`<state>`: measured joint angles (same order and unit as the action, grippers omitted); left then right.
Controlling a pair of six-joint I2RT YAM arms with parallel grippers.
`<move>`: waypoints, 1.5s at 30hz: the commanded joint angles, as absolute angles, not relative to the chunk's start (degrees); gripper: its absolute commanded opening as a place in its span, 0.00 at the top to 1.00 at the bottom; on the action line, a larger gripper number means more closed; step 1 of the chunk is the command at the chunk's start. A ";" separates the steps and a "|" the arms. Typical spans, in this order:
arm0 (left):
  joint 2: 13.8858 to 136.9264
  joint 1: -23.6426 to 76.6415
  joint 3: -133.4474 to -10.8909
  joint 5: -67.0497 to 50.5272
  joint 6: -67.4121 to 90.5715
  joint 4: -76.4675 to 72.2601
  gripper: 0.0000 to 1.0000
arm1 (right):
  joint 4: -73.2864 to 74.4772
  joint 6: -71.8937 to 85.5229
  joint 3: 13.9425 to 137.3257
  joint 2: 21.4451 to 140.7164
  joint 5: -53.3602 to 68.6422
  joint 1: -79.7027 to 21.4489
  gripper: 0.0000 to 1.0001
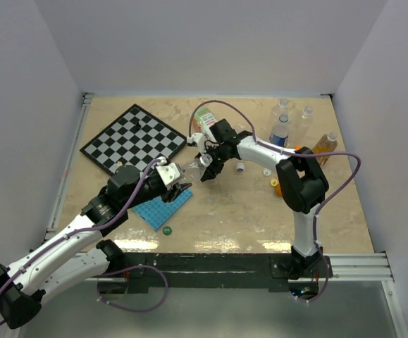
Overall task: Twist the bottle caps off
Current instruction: Place the bottle cap at the center of the board.
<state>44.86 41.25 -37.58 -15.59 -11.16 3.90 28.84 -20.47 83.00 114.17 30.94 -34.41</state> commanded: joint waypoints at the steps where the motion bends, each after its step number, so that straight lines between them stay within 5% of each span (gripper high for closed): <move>1: 44.30 40.87 -37.09 -15.03 -11.69 0.97 0.99 | 29.27 -20.22 86.66 115.31 31.73 -34.89 0.83; 19: 44.65 40.61 -36.91 -14.50 -11.78 0.97 0.99 | 29.80 -17.14 98.96 125.60 25.93 -35.86 0.75; 24: 44.91 40.52 -37.00 -14.77 -11.78 0.97 0.98 | 29.00 -17.40 99.32 125.59 23.38 -35.86 0.62; 28: 45.00 40.43 -36.83 -14.50 -11.78 0.88 0.98 | 29.70 -18.19 99.40 125.16 24.69 -35.86 0.40; 39: 45.00 40.25 -36.91 -14.06 -11.51 0.97 0.99 | 27.95 -19.42 91.94 112.08 29.70 -32.97 0.35; 45: 44.12 40.17 -37.26 -15.03 -10.37 -1.67 0.99 | 22.16 -22.05 77.90 97.14 41.73 -30.15 0.35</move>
<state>45.15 40.51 -36.84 -14.61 -11.14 3.60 26.81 -19.27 84.79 106.41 32.10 -31.40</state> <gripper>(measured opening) 0.495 0.650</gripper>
